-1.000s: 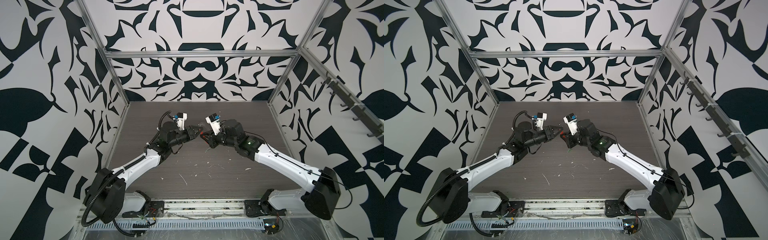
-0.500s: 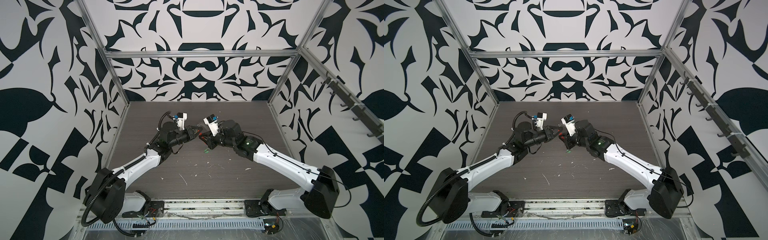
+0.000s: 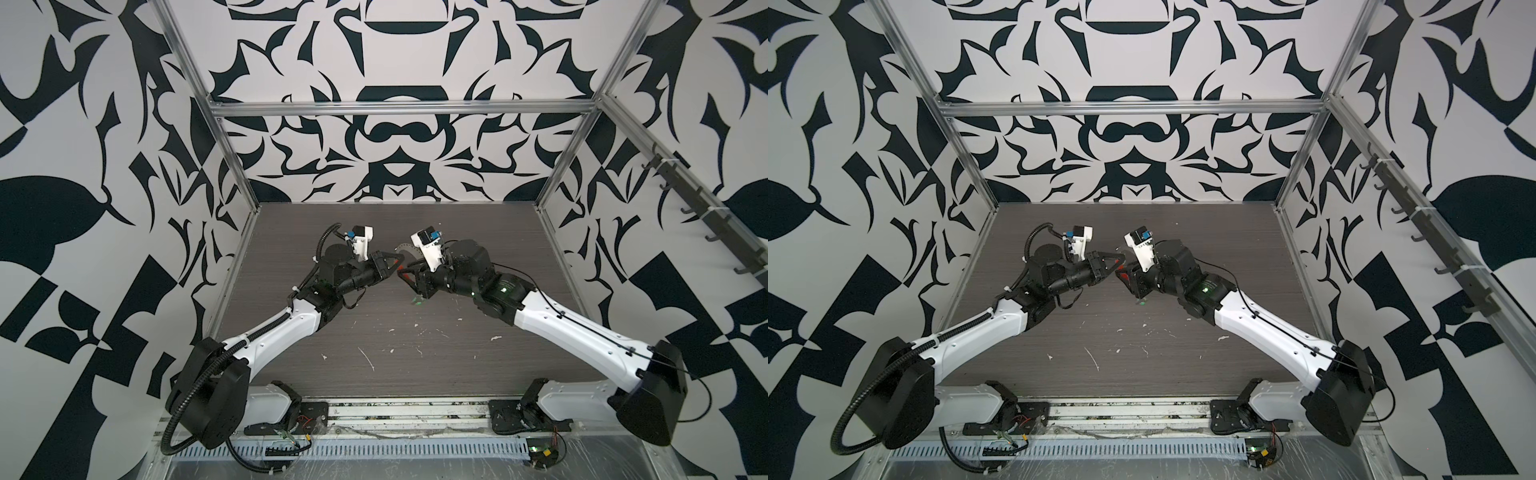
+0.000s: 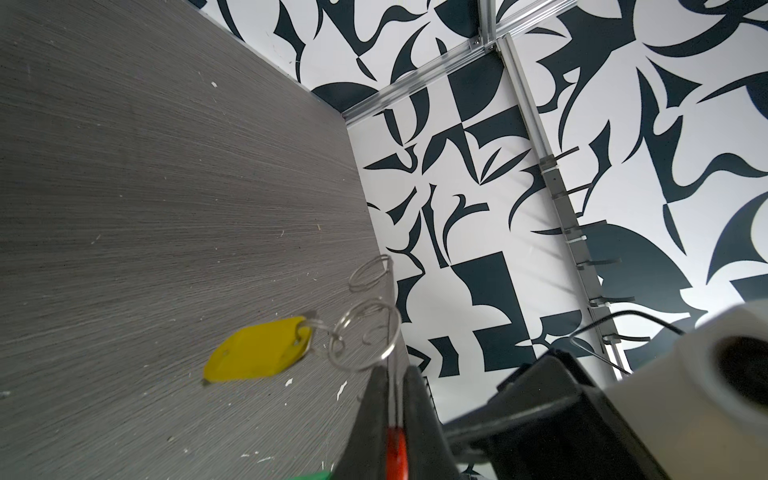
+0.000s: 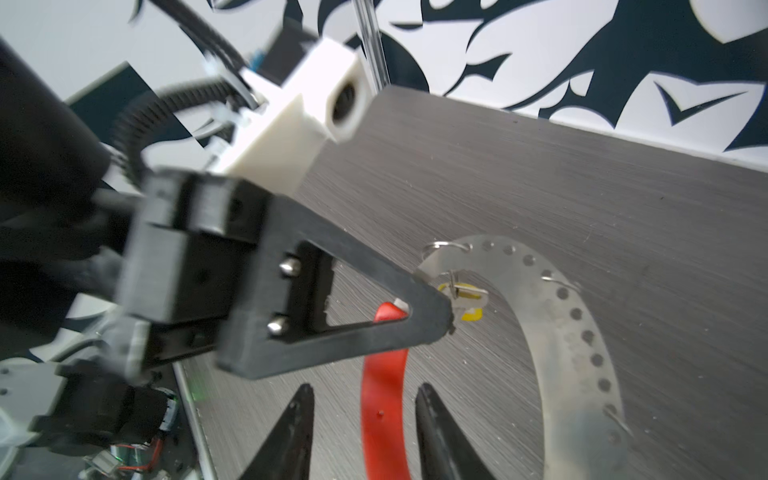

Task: Remove the keys from the keyring

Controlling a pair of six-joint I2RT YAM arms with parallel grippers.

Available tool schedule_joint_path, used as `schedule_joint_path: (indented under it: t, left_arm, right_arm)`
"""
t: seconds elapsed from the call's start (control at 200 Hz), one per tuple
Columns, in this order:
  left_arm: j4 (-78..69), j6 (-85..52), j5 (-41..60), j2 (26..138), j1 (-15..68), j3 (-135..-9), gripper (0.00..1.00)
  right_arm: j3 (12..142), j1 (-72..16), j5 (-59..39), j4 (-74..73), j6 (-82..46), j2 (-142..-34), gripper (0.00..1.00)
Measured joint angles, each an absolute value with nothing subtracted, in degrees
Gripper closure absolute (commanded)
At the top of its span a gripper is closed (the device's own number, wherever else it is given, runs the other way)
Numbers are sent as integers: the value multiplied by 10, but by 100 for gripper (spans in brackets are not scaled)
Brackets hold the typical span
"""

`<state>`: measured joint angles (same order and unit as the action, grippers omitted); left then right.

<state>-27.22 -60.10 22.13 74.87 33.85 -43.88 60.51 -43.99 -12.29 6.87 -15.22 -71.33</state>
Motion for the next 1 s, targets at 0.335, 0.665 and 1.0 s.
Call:
schedule_joint_path:
  t: [0.335, 0.665, 1.0]
  left_arm:
    - [-206, -575, 183, 678, 338, -437, 100]
    - [-137, -550, 142, 597, 338, -437, 100]
    - [-103, -545, 128, 570, 338, -437, 100]
  right_arm:
    - [517, -440, -88, 14, -176, -591, 42]
    - [439, -440, -82, 32, -151, -536, 57]
    - [410, -440, -155, 6, -135, -554, 69]
